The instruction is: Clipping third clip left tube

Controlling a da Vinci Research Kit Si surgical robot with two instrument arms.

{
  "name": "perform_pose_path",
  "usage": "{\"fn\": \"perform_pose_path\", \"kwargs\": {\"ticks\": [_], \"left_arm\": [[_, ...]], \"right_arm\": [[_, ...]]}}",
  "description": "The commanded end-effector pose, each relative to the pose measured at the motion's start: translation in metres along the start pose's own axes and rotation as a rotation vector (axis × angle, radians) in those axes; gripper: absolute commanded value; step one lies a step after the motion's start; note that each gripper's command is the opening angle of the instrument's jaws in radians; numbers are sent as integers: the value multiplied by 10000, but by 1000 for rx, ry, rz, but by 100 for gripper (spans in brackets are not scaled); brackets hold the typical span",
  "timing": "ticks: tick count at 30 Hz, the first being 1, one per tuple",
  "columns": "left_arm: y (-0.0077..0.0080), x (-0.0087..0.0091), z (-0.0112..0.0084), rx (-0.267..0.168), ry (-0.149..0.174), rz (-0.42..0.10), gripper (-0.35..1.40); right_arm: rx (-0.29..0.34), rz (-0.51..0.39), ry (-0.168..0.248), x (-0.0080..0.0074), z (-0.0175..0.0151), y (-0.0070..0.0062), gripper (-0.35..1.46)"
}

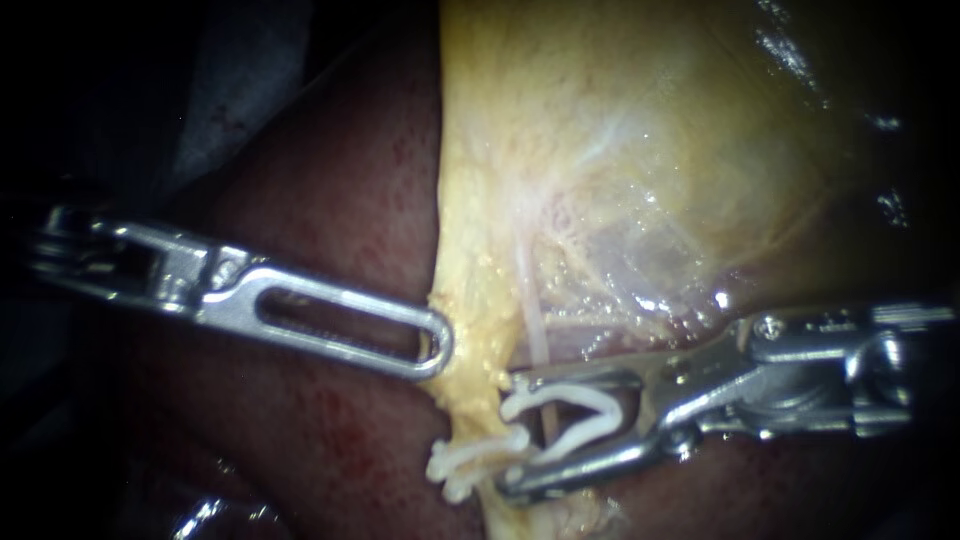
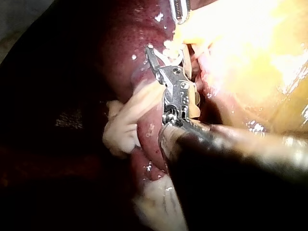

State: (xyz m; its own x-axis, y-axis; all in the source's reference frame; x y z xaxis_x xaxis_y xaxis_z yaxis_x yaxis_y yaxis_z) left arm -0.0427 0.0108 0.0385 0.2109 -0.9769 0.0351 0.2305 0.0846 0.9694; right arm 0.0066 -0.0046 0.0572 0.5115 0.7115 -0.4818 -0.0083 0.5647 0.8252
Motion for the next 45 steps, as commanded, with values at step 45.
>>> {"fn": "perform_pose_path", "kwargs": {"ticks": [45], "left_arm": [[-3, 2, 9, -5, -6, -1, -35]], "right_arm": [[36, 42, -44, 4, 55, 24, 51]]}}
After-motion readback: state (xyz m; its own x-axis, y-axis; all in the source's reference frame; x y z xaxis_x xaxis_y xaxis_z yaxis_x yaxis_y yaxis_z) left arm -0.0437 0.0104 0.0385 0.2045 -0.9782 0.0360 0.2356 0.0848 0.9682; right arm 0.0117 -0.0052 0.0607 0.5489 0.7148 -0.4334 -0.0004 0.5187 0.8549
